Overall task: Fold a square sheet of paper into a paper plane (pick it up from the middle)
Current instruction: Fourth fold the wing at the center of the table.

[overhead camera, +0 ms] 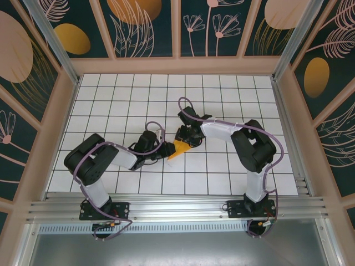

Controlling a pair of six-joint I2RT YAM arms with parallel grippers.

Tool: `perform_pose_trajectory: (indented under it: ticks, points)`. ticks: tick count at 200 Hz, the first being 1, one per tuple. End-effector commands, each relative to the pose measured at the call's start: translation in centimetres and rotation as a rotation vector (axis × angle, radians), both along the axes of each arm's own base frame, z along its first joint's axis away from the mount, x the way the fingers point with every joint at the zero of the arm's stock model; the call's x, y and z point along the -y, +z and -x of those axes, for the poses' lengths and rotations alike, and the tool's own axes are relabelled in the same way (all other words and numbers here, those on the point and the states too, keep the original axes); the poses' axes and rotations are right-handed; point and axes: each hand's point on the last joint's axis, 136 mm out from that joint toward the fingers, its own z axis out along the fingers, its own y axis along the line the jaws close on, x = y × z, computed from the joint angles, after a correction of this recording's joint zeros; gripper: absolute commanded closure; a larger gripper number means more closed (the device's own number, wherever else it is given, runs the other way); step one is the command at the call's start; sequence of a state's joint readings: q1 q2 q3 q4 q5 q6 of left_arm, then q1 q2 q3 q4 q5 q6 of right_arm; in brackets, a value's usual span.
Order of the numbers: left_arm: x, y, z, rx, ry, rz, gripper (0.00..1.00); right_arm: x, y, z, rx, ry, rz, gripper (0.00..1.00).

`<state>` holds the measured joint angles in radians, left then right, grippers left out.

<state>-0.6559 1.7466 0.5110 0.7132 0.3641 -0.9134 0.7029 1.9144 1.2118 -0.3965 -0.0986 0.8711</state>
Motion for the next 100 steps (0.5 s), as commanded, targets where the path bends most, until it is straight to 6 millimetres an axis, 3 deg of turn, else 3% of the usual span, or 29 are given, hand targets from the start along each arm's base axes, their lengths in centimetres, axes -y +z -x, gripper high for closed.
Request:
perform_pose_trajectory:
  ticks: [1, 45, 69, 100]
  points:
    - [-0.8, 1.8, -0.1, 0.031, 0.032, 0.023, 0.75, 3.5, -3.9, 2.5, -0.119, -0.063, 0.146, 0.45]
    - [-2.5, 3.7, -0.4, 0.099, 0.091, -0.017, 0.68, 4.7, -5.2, 3.4, -0.155, -0.088, 0.190, 0.45]
    - [-1.6, 4.9, -0.3, 0.130, 0.050, 0.038, 0.68, 5.0, -5.6, 3.7, -0.170, -0.100, 0.205, 0.45]
    - [-0.2, 4.9, 0.3, 0.126, -0.024, 0.077, 0.71, 5.1, -6.2, 4.0, -0.189, -0.106, 0.216, 0.44]
